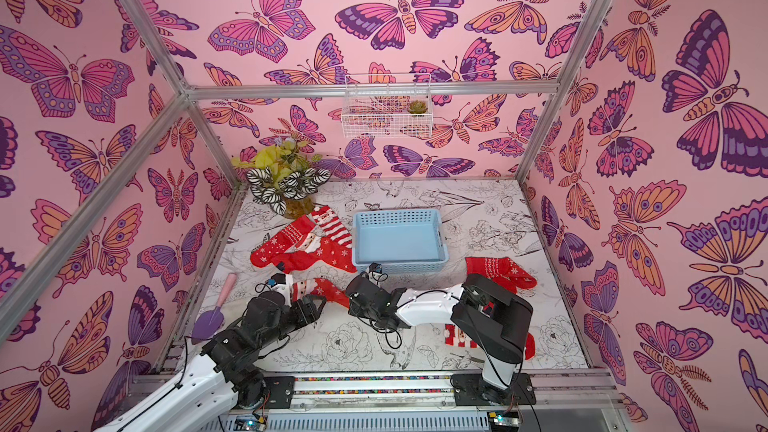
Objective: Place the socks together as a pair
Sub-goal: Pick up the sock from the center of the board.
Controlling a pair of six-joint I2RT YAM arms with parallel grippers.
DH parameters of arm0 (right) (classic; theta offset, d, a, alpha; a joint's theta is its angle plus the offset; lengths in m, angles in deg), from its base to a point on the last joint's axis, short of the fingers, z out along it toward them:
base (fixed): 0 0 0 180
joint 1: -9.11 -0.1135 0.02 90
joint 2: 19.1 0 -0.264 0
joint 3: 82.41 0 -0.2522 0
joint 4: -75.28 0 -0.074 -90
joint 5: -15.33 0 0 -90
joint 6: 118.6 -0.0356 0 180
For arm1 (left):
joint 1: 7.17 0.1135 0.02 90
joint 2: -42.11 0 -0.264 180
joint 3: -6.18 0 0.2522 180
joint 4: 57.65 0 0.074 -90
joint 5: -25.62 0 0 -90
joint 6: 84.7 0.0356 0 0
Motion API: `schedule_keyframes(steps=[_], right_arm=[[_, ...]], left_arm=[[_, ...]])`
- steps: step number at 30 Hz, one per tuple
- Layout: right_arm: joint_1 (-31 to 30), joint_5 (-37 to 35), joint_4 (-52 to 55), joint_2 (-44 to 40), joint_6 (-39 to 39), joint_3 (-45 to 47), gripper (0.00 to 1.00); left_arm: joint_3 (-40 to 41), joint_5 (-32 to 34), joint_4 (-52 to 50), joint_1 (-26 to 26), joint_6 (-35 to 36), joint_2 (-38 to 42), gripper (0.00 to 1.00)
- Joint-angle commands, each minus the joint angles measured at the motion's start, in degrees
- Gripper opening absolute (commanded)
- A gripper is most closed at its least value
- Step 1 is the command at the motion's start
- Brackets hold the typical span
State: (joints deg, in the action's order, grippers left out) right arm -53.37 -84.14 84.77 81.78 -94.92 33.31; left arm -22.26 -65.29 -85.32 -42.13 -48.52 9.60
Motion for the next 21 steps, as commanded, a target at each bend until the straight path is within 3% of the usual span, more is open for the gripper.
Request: schedule_keyframes(steps=[1,15,20,21], right_arm=[[-0.5,-1.1,-0.2,1.4,-1.8,-1.1,0.25],[-0.9,-1.3,1.1,2.5,-2.2,-1.0,0.25],[-1.1,-0.9,0.8,3.2,-2.2,-1.2,0.2],[-1.1,-1.0,0.8,3.0,-2.1,-1.2,0.14]], left_arm=[[0.7,-0.5,-1.2,-0.4,-0.1,-0.3,0.67],[0.2,-1.6,-1.2,-0.3,0.6,-3.8,0.63],[0.2,-1.6,-1.2,-0.4,0.5,-3.6,0.62],[0.1,-1.6,-1.2,-0.4,0.6,-3.6,0.62]])
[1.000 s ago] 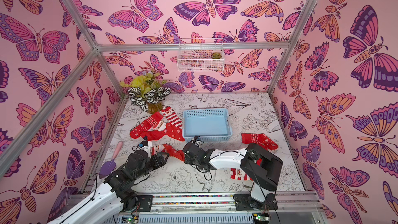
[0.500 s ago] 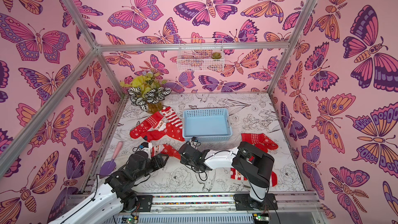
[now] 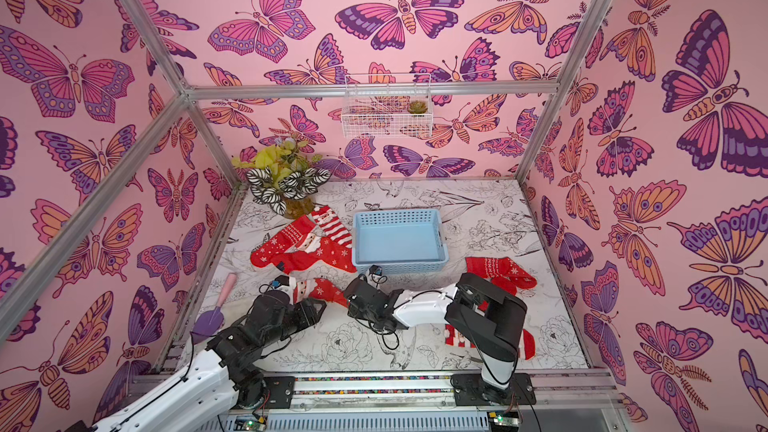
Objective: Place the socks together as a pair
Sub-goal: Pick up the sock from the center of the board, then flatten out the sock at the center of the board.
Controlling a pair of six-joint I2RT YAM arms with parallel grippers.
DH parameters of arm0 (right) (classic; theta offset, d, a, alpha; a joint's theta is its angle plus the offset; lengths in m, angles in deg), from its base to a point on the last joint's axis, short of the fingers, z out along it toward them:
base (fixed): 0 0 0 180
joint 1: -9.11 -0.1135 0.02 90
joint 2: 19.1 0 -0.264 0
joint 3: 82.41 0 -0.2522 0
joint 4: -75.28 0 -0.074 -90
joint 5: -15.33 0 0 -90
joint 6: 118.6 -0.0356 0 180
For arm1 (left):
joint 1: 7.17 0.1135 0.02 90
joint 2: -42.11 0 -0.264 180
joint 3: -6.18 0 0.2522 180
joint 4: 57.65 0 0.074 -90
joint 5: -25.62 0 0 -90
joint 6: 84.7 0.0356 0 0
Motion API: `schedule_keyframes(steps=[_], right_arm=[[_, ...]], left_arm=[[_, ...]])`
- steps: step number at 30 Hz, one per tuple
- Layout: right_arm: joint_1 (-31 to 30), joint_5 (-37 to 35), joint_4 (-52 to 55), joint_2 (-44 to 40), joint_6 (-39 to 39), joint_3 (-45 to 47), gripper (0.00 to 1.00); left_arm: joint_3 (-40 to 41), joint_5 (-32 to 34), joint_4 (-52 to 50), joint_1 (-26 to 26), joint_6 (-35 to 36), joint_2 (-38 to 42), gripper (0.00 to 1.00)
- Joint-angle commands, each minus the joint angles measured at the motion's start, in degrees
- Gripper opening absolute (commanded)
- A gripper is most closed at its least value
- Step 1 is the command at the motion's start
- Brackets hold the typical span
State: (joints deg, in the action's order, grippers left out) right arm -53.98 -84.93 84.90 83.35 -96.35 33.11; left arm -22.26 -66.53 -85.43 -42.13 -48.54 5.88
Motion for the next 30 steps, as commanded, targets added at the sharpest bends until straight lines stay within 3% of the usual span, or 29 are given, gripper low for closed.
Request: schedule_keyframes(steps=[1,2,5,10,18,24,30], right_arm=[[-0.5,-0.3,0.6,1.2,-0.6,-1.0,0.06],[-0.5,-0.6,0.8,0.7,-0.2,-1.1,0.0],[-0.8,-3.1,2.0,-2.4,2.0,-0.8,0.0],[-1.8,-8.2,6.2,-11.9,12.0,-0.3,0.0],[-1.9,-7.4,15.0,-35.8,26.0,2.3,0.0],[-1.9,-7.7,22.9,-46.2,26.3,1.8,0.0],[-3.1,-0.6,11.2,-45.6,23.4,3.8,0.0]], left_arm=[[0.0,-0.4,-1.1,-0.4,0.8,0.1,0.62],[-0.3,-0.5,-1.1,-0.4,1.1,0.1,0.62],[-1.1,-0.6,-1.1,-0.3,1.6,0.1,0.62],[-2.3,-2.0,-1.0,-0.3,2.1,0.1,0.62],[-2.7,-0.8,-0.5,-0.3,2.9,0.7,0.69],[-2.2,-0.1,-0.4,-0.4,3.7,3.1,0.74],[-0.2,0.9,-0.5,-0.3,2.4,5.9,0.75]])
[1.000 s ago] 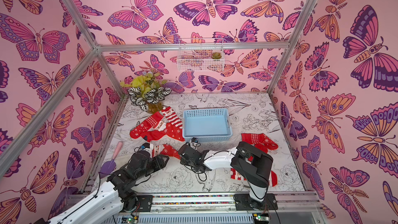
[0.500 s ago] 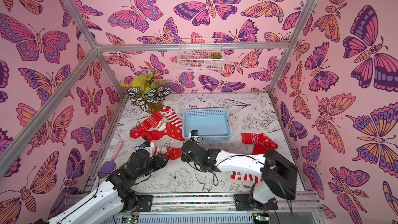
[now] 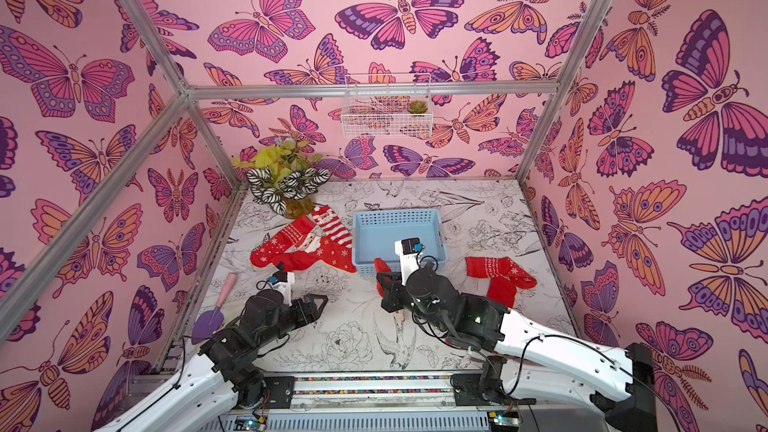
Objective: Place the socks together as a pair
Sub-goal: Flatten out the sock at the center of the board.
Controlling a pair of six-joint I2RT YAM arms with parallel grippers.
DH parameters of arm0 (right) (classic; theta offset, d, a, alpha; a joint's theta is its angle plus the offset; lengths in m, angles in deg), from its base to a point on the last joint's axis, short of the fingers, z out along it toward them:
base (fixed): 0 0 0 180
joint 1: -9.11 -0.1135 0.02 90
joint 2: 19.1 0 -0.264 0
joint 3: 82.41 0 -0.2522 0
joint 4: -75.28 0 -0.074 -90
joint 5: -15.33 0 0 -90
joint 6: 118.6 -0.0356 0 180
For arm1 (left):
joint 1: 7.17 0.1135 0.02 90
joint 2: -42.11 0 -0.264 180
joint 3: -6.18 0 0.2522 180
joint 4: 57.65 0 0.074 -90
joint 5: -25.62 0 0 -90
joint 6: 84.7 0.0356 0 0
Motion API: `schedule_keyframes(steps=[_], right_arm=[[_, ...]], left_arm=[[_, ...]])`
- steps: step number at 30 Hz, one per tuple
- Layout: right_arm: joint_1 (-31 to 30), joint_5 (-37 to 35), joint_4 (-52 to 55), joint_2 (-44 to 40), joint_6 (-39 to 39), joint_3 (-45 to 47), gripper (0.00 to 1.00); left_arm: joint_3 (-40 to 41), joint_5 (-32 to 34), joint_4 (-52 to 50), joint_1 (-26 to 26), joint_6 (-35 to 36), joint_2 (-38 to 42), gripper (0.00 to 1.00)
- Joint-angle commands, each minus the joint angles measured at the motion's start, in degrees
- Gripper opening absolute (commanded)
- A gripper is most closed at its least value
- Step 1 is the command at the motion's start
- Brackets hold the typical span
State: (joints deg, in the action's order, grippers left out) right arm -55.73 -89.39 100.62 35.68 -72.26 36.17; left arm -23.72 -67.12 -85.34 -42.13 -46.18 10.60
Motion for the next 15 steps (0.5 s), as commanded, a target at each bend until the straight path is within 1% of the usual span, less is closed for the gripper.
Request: schedule_keyframes(steps=[1,4,6,8,9,11,14,15], right_arm=[[-2.7,3.7,-6.2,3.6,-0.4,-0.2,0.0],[-7.2,1.7,-8.5,7.7,2.4,-4.8,0.0],[-10.4,-2.2,-6.8,8.7,5.1,-7.9,0.0],[-11.6,-6.4,-2.9,8.1,5.9,-9.6,0.0],[-11.6,-8.9,-0.7,7.4,4.7,-9.7,0.0],[-11.6,-16.2,2.8,4.7,1.9,-7.0,0.0],[-11.3,-27.7,9.7,0.9,-7.2,-0.5,0.0],[-11.0,-29.9,12.7,0.1,-10.4,1.3,0.0]], left_arm=[[1.4,1.6,-0.7,-0.4,-0.1,1.7,0.75],[1.6,2.1,-1.5,-0.5,-0.2,3.1,0.74],[1.1,3.4,-3.5,-0.4,-0.3,4.0,0.74],[0.3,6.3,-6.6,-0.3,-1.3,5.0,0.73],[0.1,7.4,-7.7,-0.4,-1.6,5.5,0.73],[0.1,9.0,-8.9,-0.4,-1.8,6.6,0.72],[0.3,9.9,-9.4,-0.3,-2.0,8.1,0.71],[0.3,10.0,-9.3,-0.4,-2.1,8.3,0.72]])
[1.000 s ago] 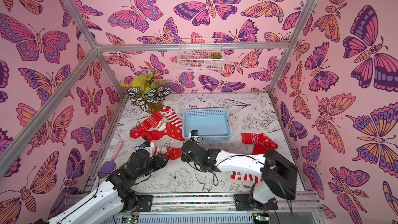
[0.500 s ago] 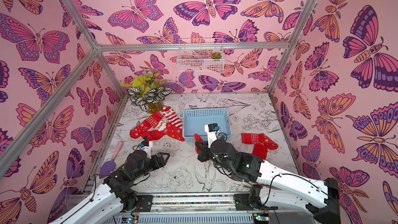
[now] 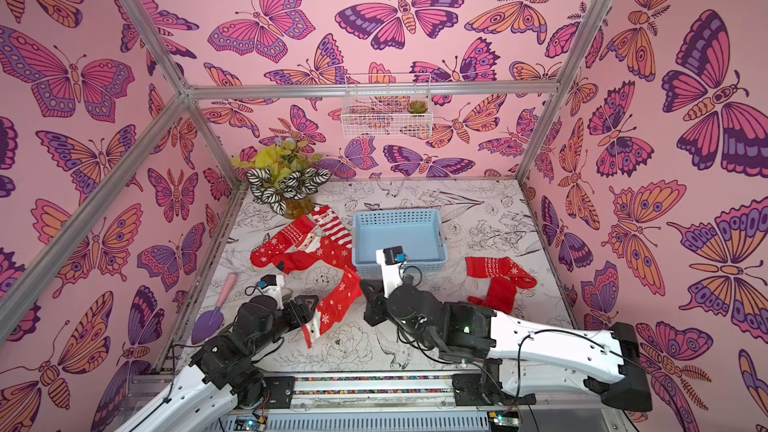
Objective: Place the socks together as a pair
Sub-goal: Flatten out the sock at the center of the board, then adjust the sock at the center of the board.
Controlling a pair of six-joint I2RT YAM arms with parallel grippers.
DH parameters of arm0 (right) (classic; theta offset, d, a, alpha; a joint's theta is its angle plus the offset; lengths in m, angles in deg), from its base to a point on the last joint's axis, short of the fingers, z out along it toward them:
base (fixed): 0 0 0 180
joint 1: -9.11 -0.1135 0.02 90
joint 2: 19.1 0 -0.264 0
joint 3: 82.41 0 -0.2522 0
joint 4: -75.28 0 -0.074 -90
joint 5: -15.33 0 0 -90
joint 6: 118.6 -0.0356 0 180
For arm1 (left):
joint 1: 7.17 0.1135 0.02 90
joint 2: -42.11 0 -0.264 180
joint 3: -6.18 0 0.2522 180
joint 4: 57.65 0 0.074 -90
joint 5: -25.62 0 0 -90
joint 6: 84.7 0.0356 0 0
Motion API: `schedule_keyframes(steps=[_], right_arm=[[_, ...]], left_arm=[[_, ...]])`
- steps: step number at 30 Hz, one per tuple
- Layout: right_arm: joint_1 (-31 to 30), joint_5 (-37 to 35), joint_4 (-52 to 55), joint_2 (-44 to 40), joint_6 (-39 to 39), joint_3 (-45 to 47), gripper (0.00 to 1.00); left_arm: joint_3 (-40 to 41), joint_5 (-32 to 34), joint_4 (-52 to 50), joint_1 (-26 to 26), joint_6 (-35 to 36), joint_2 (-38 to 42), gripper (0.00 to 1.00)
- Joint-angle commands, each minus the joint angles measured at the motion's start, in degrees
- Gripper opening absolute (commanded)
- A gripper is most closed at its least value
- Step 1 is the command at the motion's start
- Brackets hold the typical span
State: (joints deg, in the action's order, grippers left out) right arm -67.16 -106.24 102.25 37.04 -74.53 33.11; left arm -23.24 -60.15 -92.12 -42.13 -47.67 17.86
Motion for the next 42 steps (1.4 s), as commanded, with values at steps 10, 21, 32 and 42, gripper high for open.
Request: schedule_keyframes(steps=[10,21,32,42], right_arm=[[3.3,-19.1,29.4,-14.2,-28.6,21.8,0.51],[4.6,-16.7,27.3,-5.5,-16.2,13.6,0.46],[12.2,8.3,2.7,15.8,-9.2,11.7,0.39],[11.4,21.3,-6.3,37.2,-9.3,3.5,0.2]], left_arm=[[-0.4,2.1,-2.6,-0.3,-0.4,-1.4,0.72],[-5.8,0.2,-4.6,-0.4,1.7,-10.7,0.69],[-18.6,14.1,-14.4,-0.2,6.5,-17.8,0.73],[-23.3,17.0,-13.2,3.0,8.1,-23.1,0.77]])
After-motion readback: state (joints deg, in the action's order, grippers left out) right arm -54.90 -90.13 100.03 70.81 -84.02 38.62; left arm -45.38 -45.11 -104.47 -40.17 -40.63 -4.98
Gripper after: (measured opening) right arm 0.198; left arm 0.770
